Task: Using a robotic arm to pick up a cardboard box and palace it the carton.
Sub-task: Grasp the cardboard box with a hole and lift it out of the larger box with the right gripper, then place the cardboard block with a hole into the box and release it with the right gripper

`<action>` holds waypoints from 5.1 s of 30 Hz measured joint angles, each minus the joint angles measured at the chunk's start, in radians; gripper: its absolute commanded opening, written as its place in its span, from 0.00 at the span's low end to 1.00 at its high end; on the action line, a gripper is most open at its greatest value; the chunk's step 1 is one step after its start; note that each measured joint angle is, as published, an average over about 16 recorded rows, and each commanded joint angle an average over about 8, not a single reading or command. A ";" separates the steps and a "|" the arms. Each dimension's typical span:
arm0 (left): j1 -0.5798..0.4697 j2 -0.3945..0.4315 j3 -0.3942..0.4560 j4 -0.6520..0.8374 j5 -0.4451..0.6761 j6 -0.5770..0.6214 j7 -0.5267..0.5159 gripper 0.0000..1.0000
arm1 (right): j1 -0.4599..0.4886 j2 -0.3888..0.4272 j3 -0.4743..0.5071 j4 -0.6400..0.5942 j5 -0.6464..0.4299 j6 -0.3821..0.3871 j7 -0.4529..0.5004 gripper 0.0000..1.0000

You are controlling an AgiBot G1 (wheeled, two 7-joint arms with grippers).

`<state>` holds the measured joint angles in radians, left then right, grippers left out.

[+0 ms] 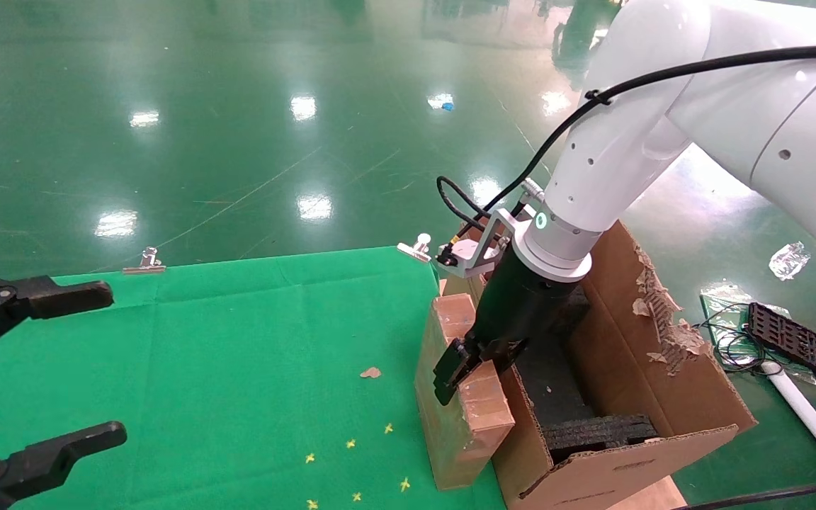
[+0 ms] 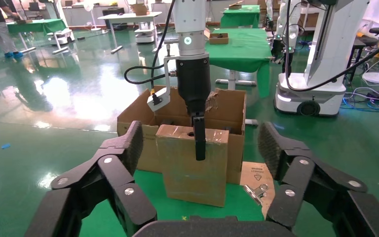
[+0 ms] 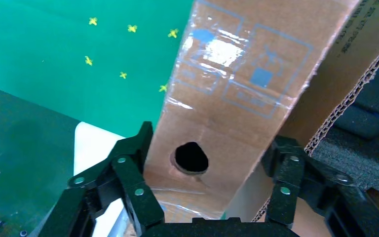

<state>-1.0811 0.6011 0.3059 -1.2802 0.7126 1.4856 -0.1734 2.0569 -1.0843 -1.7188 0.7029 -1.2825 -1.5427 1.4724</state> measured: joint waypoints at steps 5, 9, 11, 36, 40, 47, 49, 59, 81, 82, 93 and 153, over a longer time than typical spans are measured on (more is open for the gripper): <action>0.000 0.000 0.000 0.000 0.000 0.000 0.000 0.00 | -0.001 0.004 -0.003 0.007 0.000 0.005 0.000 0.00; 0.000 0.000 0.000 0.000 0.000 0.000 0.000 0.00 | 0.003 0.015 0.001 0.017 0.002 0.017 -0.011 0.00; 0.000 0.000 0.000 0.000 0.000 0.000 0.000 0.00 | 0.009 0.028 0.009 0.028 0.008 0.028 -0.027 0.00; 0.000 -0.001 0.002 0.000 -0.001 -0.001 0.001 0.00 | 0.317 0.362 0.146 -0.005 -0.044 0.153 -0.341 0.00; 0.000 -0.001 0.002 0.000 -0.001 -0.001 0.001 0.39 | 0.312 0.389 0.120 -0.047 -0.086 0.139 -0.344 0.00; 0.000 -0.001 0.002 0.000 -0.001 -0.001 0.001 1.00 | 0.251 0.416 0.077 -0.106 -0.129 0.123 -0.340 0.00; 0.000 -0.001 0.002 0.000 -0.001 -0.001 0.001 1.00 | 0.227 0.418 0.068 -0.123 -0.132 0.122 -0.341 0.00; -0.001 -0.001 0.003 0.000 -0.002 -0.001 0.001 1.00 | 0.113 0.395 0.043 -0.230 -0.128 0.141 -0.358 0.00; -0.001 -0.001 0.003 0.000 -0.002 -0.001 0.002 1.00 | -0.104 0.316 0.050 -0.479 -0.080 0.237 -0.481 0.00; -0.001 -0.001 0.004 0.000 -0.002 -0.001 0.002 1.00 | -0.116 0.313 0.053 -0.488 -0.075 0.246 -0.489 0.00; -0.001 -0.002 0.004 0.000 -0.003 -0.002 0.002 1.00 | -0.271 0.274 0.094 -0.566 -0.007 0.382 -0.568 0.00; -0.001 -0.003 0.006 0.000 -0.004 -0.003 0.003 1.00 | 0.070 0.244 0.124 -0.613 0.025 0.382 -0.832 1.00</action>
<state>-1.0825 0.5985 0.3122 -1.2802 0.7083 1.4828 -0.1702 2.1271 -0.8402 -1.5944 0.0900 -1.2576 -1.1604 0.6402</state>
